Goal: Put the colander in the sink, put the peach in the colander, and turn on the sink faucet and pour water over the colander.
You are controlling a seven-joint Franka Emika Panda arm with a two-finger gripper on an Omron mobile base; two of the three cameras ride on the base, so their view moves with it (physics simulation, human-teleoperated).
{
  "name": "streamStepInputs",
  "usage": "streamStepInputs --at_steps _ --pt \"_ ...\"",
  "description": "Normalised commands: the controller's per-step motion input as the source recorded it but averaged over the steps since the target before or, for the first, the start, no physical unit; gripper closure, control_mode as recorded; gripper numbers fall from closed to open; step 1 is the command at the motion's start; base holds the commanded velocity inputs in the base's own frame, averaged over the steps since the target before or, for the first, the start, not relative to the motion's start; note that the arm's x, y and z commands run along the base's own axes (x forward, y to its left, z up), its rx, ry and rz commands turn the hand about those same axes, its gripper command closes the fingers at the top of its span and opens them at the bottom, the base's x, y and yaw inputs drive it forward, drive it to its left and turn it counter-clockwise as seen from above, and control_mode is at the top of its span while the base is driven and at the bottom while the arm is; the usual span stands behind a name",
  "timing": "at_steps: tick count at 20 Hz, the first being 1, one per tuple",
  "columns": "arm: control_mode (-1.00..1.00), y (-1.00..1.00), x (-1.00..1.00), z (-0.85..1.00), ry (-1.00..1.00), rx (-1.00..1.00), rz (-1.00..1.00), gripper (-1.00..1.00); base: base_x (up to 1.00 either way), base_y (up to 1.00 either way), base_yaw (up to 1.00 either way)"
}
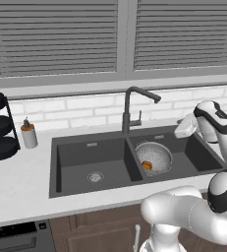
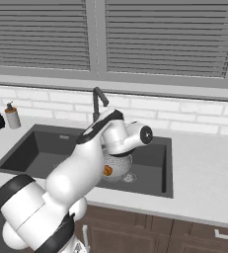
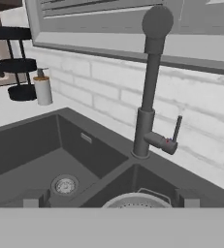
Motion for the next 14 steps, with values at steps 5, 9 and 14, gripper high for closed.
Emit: streamStepInputs --at_steps 5,9,14 --pt "-1.0 0.07 0.11 0.0 0.0 0.05 -0.07 -1.0 0.0 0.0 0.0" --pt "-1.0 0.06 0.15 0.0 0.0 0.08 -0.04 -1.0 0.0 0.0 0.0" --pt "-1.0 0.0 0.13 0.0 0.0 0.1 0.0 -1.0 0.0 0.0 0.0"
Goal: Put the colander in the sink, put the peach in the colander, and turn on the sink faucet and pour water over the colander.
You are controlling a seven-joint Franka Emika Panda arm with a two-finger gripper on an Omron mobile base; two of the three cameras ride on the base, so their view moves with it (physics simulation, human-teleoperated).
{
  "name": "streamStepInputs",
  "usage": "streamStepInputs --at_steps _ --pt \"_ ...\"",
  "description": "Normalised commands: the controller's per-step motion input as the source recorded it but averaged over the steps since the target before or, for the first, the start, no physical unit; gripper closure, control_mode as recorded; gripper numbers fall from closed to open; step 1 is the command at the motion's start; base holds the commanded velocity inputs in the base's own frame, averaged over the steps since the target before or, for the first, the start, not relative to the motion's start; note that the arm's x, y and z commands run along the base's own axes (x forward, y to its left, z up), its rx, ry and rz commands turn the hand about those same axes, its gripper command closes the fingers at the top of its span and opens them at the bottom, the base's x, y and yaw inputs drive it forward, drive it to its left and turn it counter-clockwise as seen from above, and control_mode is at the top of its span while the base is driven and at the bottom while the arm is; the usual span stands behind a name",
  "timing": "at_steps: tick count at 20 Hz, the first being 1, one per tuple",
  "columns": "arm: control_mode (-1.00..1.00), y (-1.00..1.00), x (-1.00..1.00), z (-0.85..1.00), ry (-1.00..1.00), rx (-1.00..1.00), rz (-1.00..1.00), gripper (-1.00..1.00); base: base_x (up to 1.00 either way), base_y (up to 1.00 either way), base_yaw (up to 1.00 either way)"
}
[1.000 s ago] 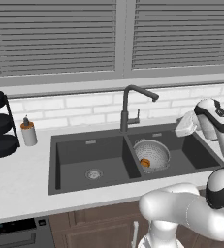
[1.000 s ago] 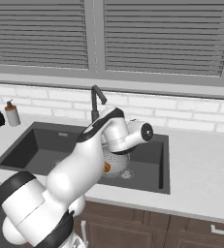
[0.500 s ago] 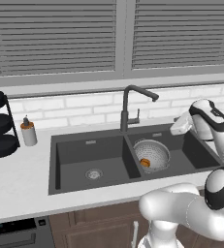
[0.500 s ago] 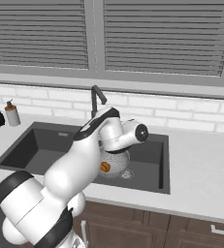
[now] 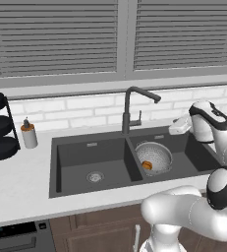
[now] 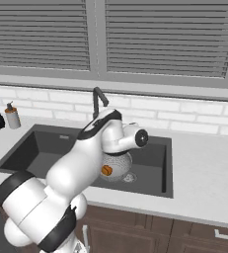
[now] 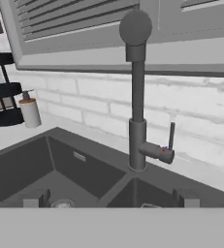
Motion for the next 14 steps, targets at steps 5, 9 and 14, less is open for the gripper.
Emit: streamStepInputs --at_steps 5,9,14 --pt "-1.0 0.0 0.21 -0.13 0.0 0.12 0.0 -1.0 0.0 0.0 0.0" --pt "-1.0 0.04 0.21 -0.09 0.0 0.12 0.0 -1.0 0.0 0.0 0.0" --pt "-1.0 0.14 0.15 -0.01 -0.06 0.06 0.0 -1.0 0.0 0.0 0.0"
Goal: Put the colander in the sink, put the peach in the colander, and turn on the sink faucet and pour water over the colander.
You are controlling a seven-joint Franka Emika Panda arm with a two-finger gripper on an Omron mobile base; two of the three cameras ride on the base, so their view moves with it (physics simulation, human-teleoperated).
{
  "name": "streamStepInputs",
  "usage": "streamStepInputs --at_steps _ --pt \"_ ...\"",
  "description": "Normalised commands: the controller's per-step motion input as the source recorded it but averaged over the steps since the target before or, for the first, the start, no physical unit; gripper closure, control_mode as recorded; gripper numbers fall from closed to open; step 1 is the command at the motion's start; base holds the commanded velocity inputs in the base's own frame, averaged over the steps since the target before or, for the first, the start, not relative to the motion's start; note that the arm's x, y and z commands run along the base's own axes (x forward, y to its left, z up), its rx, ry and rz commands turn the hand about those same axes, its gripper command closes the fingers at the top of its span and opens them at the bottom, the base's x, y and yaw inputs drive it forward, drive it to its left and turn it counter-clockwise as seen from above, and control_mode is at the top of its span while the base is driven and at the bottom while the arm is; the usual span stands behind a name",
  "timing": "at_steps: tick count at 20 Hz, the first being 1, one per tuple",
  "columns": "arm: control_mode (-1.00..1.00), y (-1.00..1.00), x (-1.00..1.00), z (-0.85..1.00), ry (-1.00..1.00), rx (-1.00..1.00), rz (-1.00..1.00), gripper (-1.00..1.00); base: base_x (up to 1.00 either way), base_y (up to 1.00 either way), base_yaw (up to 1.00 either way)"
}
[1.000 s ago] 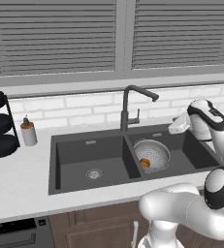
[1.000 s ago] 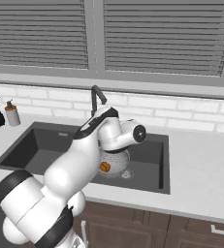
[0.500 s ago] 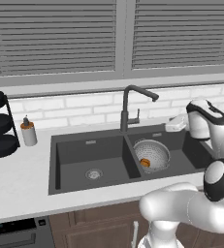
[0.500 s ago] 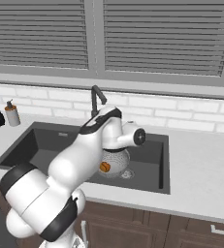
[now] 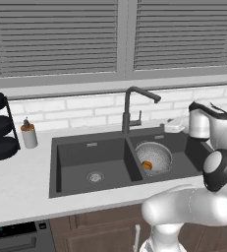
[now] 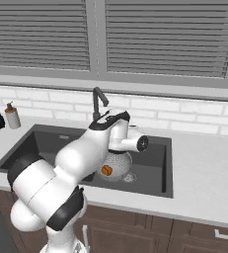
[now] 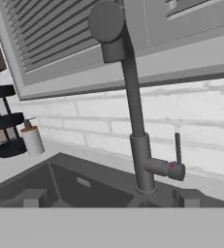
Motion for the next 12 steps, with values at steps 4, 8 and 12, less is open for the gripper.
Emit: streamStepInputs --at_steps 4,8,12 --pt "-1.0 0.13 0.08 0.0 -0.12 0.0 0.0 -1.0 0.0 0.0 0.0" --pt "-1.0 0.08 0.08 -0.03 -0.13 0.0 0.0 -1.0 0.0 0.0 0.0" --pt "-1.0 0.12 0.09 -0.02 -0.09 0.0 0.0 -1.0 0.0 0.0 0.0"
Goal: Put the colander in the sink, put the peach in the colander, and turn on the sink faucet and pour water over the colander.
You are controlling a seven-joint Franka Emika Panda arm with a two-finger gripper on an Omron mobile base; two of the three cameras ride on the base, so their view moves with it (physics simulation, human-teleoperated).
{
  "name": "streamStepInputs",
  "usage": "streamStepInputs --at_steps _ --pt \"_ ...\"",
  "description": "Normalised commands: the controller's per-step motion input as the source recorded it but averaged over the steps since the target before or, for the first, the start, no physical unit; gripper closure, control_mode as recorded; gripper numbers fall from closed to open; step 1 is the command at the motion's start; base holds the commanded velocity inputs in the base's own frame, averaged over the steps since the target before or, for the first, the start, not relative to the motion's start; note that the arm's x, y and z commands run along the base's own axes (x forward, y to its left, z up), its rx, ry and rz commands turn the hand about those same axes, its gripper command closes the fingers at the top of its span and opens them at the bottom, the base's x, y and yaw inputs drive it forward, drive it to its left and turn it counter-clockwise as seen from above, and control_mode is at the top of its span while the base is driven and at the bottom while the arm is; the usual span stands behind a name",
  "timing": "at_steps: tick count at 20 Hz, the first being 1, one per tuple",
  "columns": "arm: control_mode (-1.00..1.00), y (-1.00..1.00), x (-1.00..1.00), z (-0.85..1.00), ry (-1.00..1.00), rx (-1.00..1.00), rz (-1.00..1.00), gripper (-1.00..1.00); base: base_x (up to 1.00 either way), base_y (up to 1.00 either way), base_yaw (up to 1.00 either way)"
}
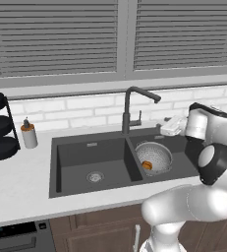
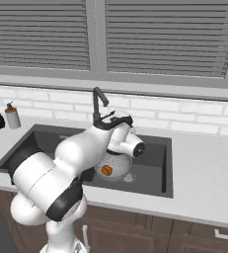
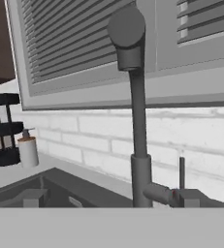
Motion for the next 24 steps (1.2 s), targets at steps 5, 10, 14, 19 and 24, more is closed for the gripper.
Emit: streamStepInputs --at_steps 5,10,14,19,24 --pt "-1.0 0.17 0.15 -0.01 -0.02 0.0 0.0 -1.0 0.0 0.0 0.0" --pt "-1.0 0.02 0.23 -0.01 0.0 0.0 0.0 -1.0 0.0 0.0 0.0" --pt "-1.0 0.0 0.34 -0.01 0.0 0.0 0.0 -1.0 0.0 0.0 0.0" --pt "-1.0 0.0 0.38 -0.06 0.0 0.0 0.0 -1.0 0.0 0.0 0.0" --pt "-1.0 0.0 0.3 -0.12 0.0 0.0 0.0 -1.0 0.0 0.0 0.0"
